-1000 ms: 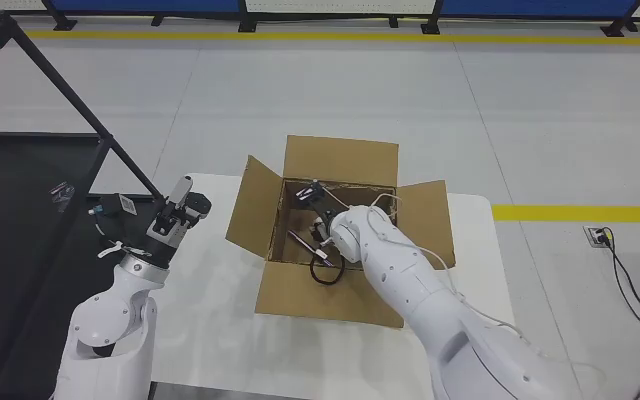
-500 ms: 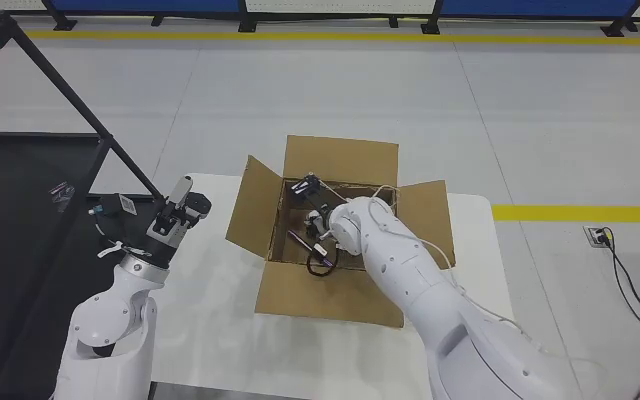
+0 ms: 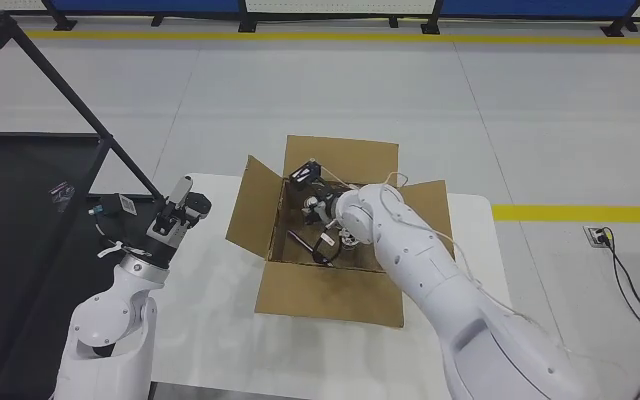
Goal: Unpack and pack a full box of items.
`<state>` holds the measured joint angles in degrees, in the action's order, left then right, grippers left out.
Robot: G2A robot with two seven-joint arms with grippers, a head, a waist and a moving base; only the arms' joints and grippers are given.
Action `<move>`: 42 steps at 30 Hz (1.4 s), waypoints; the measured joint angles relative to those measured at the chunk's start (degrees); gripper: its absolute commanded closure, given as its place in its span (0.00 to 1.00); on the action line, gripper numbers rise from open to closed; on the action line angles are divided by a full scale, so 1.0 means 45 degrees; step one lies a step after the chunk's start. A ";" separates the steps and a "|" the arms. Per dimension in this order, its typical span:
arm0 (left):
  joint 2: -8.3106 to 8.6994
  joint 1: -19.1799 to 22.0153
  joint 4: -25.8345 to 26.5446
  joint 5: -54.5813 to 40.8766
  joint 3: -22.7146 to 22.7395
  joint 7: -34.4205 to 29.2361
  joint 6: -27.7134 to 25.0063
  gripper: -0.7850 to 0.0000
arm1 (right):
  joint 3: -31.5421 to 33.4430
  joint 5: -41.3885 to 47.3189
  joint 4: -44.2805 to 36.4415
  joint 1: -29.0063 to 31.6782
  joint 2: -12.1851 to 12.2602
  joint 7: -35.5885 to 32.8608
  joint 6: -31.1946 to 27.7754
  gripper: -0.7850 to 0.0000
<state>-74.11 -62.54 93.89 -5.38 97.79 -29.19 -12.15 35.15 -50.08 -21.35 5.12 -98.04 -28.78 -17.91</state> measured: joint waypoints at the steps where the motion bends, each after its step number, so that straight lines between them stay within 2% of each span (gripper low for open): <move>1: 0.0000 0.0000 0.0000 0.0000 0.0000 0.0000 0.0000 0.00 | 0.0107 -0.0095 -0.0390 0.0140 0.0148 -0.0035 0.0100 1.00; 6: 0.0000 0.0000 0.0000 0.0000 0.0000 0.0000 0.0000 0.00 | 0.0792 -0.0651 -0.2531 0.0977 0.0944 -0.0632 0.0929 1.00; 9: 0.0000 0.0000 0.0000 0.0000 0.0000 0.0000 0.0000 0.00 | 0.1620 -0.1121 -0.4712 0.1959 0.1651 -0.1144 0.1292 1.00; 14: 0.0000 0.0000 0.0000 0.0000 0.0000 0.0000 0.0000 0.00 | 0.3950 -0.2703 -1.0085 0.4809 0.3055 -0.2905 0.2201 1.00; 17: 0.0000 0.0000 0.0000 0.0000 0.0000 0.0000 0.0000 0.00 | 0.5639 -0.3938 -1.3286 0.6783 0.3671 -0.4000 0.3404 1.00; 21: 0.0000 0.0000 0.0000 0.0000 0.0000 0.0000 0.0000 0.00 | 0.7521 -0.5645 -1.6488 0.8894 0.4087 -0.4519 0.5391 1.00; 26: 0.0000 0.0000 0.0000 0.0000 0.0000 0.0000 0.0000 0.00 | 0.9427 -0.7768 -1.9030 1.0787 0.4325 -0.4853 0.7825 1.00; 30: 0.0000 0.0000 0.0000 0.0000 0.0000 0.0000 0.0000 0.00 | 1.0535 -0.8912 -1.9680 1.1627 0.4397 -0.5082 0.9139 1.00; 33: 0.0000 0.0000 0.0000 0.0000 0.0000 0.0000 0.0000 0.00 | 1.1148 -0.9244 -1.9461 1.1873 0.4429 -0.5665 0.9383 1.00; 36: 0.0000 0.0000 0.0000 0.0000 0.0000 0.0000 0.0000 0.00 | 1.1689 -0.9108 -1.8640 1.1780 0.4483 -0.6444 0.8779 1.00; 42: 0.0000 0.0000 0.0000 0.0000 0.0000 0.0000 0.0000 0.00 | 1.2414 -0.7568 -1.6516 1.1320 0.4590 -0.7323 0.6646 1.00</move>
<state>-74.11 -62.54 93.89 -5.38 97.79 -29.19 -12.15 91.02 -84.13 -95.67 56.06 -77.38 -61.74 12.00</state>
